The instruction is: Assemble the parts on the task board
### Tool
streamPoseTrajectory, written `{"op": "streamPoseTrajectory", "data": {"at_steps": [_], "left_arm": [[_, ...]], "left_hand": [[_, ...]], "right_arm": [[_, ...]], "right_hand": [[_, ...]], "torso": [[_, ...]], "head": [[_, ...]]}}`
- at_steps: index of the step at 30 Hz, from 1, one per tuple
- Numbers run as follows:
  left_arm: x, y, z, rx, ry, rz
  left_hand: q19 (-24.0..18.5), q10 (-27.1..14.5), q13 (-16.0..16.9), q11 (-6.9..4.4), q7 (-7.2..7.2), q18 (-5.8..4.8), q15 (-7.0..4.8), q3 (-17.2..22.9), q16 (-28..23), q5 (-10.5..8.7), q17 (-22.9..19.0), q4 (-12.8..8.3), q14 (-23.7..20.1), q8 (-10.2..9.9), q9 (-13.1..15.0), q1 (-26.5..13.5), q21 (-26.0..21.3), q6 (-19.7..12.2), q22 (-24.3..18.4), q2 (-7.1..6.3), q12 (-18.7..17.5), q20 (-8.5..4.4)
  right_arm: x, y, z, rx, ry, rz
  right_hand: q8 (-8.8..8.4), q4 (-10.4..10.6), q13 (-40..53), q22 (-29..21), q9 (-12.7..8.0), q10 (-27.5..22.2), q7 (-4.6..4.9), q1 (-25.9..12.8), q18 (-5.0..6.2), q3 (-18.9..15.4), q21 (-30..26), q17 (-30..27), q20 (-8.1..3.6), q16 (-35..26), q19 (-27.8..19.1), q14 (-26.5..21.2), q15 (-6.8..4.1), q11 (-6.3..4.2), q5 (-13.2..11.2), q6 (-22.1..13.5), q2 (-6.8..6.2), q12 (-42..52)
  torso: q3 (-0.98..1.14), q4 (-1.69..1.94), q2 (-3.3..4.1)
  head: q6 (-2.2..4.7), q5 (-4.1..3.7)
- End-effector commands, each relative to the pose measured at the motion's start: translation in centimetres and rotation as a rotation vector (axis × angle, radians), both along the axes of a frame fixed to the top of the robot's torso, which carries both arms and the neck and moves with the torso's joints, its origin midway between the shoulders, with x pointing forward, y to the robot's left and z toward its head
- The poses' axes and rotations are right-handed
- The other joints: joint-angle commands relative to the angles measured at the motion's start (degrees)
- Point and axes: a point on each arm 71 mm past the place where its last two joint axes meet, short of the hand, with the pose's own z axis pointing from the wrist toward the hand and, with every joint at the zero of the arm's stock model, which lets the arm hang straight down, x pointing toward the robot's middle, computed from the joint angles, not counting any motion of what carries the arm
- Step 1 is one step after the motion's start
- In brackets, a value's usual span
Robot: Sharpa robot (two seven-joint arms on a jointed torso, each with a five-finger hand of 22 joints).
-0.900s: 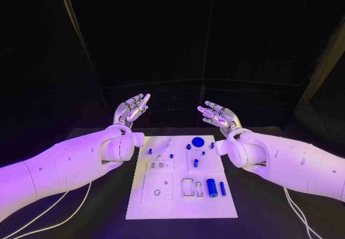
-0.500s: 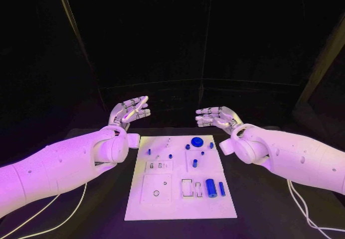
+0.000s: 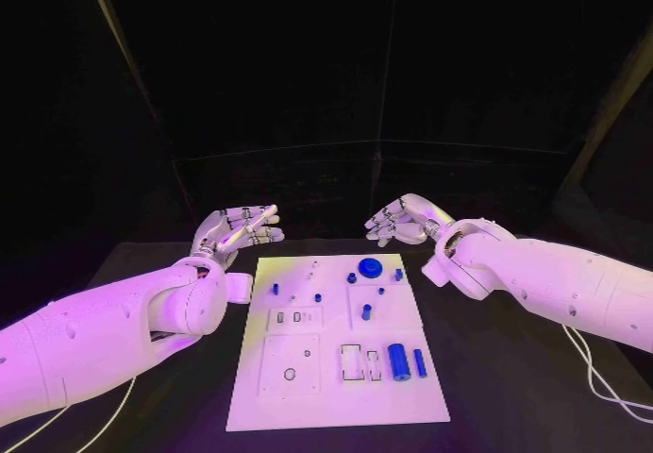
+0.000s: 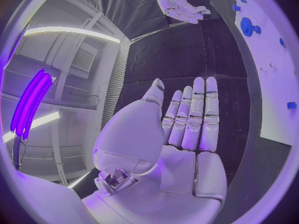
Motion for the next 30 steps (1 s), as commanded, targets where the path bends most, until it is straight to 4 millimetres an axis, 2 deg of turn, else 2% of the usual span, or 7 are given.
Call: {"op": "streamPoseTrajectory", "data": {"at_steps": [1,5,11,14,20,25,30], "left_arm": [[-0.6,-0.7,0.8,-0.019,-0.041,-0.055],[-1.2,-1.2,1.1,-0.026,-0.044,-0.082],[-1.9,-1.9,1.4,-0.039,-0.044,-0.114],[-2.2,-2.1,1.6,-0.045,-0.046,-0.127],[-2.7,-2.4,1.8,-0.053,-0.046,-0.144],[-2.9,-2.5,1.9,-0.057,-0.047,-0.151],[-3.0,-2.5,2.0,-0.058,-0.049,-0.152]], "left_hand": [[0.6,0.6,0.0,-0.04,0.06,0.73,-0.16,0.1,0.3,0.09,0.5,-0.5,0.7,0.1,-0.1,0.7,0.3,0.6,-0.1,-0.11,-0.2,-0.15],[0.8,0.6,0.0,-0.07,0.03,0.73,-0.20,0.2,0.3,0.10,0.6,-0.6,0.8,0.1,-0.1,0.8,0.3,0.7,-0.1,-0.10,-0.3,-0.19],[0.8,0.6,-0.1,0.08,0.30,0.66,-0.13,0.1,0.0,0.08,0.8,-0.5,0.8,-0.1,-0.1,0.5,0.2,0.6,-0.2,-0.08,-0.5,-0.21],[0.8,0.5,-0.1,0.18,0.43,0.61,-0.03,0.1,-0.2,0.08,0.9,-0.6,0.6,-0.2,-0.2,0.5,0.0,0.6,-0.2,-0.03,-0.7,-0.18],[0.8,0.5,-0.1,0.20,0.45,0.60,-0.01,0.2,-0.3,0.09,0.9,-0.6,0.5,-0.2,-0.2,0.5,0.0,0.6,-0.3,0.01,-0.7,-0.17],[0.8,0.5,-0.1,0.21,0.46,0.60,-0.01,0.2,-0.3,0.09,0.9,-0.6,0.5,-0.2,-0.2,0.5,0.0,0.7,-0.3,0.01,-0.7,-0.16],[0.8,0.6,-0.1,0.22,0.49,0.59,0.01,0.2,-0.4,0.09,0.9,-0.6,0.5,-0.2,-0.1,0.4,0.0,0.7,-0.3,0.03,-0.8,-0.16]], "right_arm": [[0.3,0.4,0.2,-0.257,-0.024,-0.009],[0.3,1.3,0.5,-0.374,-0.039,0.008],[0.0,2.9,0.6,-0.520,-0.079,0.058],[-0.2,3.5,0.6,-0.575,-0.106,0.075],[-0.3,4.3,0.7,-0.644,-0.142,0.092],[-0.4,4.8,0.7,-0.679,-0.149,0.107],[-0.3,5.1,0.6,-0.700,-0.152,0.114]], "right_hand": [[-1.04,-0.7,0.4,4.6,-0.1,5.6,-1.25,0.2,1.09,1.3,8.4,3.0,-2.87,3.3,4.8,9.9,-2.82,-2.03,1.6,3.5,-1.82,-0.8],[-1.76,-0.7,0.3,6.6,-0.2,6.4,-1.57,-0.5,1.03,1.9,11.7,5.1,-3.62,5.4,5.6,12.6,-3.50,-2.33,1.2,3.8,-2.44,-1.4],[-3.12,-0.6,0.0,7.7,-0.2,3.9,-0.93,-1.9,0.95,2.3,13.4,6.8,-3.52,6.6,5.3,13.1,-3.13,-1.60,0.9,2.7,-3.26,-4.0],[-3.53,-0.5,0.1,8.5,-0.2,4.0,-1.16,-2.6,1.07,2.6,14.9,8.6,-3.52,8.8,5.7,13.7,-3.33,-1.77,0.3,2.5,-3.71,-4.5],[-3.90,-0.4,0.0,9.5,-0.2,0.6,-1.40,-3.4,1.08,2.8,16.7,11.8,-3.49,12.5,5.6,13.3,-3.03,-1.47,-0.4,0.8,-4.74,-4.8],[-3.70,-0.2,0.1,10.4,-0.1,-0.1,-1.42,-3.3,1.09,3.1,18.2,14.0,-3.48,15.2,5.7,13.3,-3.04,-1.43,-0.6,0.5,-4.84,-4.5],[-3.65,-0.1,0.1,11.5,-0.1,-0.1,-1.46,-3.3,1.12,3.5,20.1,16.8,-3.52,18.7,5.6,13.1,-3.07,-1.48,-0.6,0.5,-4.84,-4.2]], "torso": [[-0.32,0.25,2.01],[-0.43,0.54,3.07],[-0.57,1.18,4.72],[-0.64,1.27,5.26],[-0.78,1.26,6.39],[-0.80,1.16,6.96],[-0.83,1.17,7.31]], "head": [[0.66,-0.23],[0.72,-0.45],[0.59,-1.05],[0.41,-1.10],[0.77,-1.32],[1.45,-1.30],[1.33,-1.22]]}}
